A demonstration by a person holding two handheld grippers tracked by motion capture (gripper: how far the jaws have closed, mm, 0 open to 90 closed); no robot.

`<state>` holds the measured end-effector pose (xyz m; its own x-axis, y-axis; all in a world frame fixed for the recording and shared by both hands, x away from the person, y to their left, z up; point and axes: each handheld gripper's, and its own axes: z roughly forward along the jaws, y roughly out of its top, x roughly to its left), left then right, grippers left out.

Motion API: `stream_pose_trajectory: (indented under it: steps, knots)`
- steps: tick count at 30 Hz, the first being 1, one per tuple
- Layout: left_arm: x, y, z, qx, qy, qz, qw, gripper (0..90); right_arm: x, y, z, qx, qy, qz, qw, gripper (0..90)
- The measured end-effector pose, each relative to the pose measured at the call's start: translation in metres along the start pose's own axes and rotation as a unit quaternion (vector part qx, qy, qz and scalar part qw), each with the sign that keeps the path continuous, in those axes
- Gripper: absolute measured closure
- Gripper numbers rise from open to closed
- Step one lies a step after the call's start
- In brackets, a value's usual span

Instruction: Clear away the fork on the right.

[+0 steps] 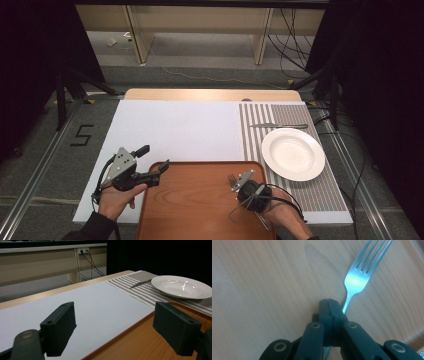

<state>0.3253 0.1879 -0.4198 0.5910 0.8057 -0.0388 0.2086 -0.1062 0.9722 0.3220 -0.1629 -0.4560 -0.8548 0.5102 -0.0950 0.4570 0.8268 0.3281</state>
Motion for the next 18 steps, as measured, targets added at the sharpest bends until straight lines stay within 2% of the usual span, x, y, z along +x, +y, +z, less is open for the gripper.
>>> stream_pose_trajectory:
  steps: [18]
  knots:
    - [-0.0001,0.0002,-0.0003,0.0,-0.001,0.001,1.0,18.0,-0.0102,-0.0077,-0.0023,0.008,-0.014,0.014,0.9998,90.0]
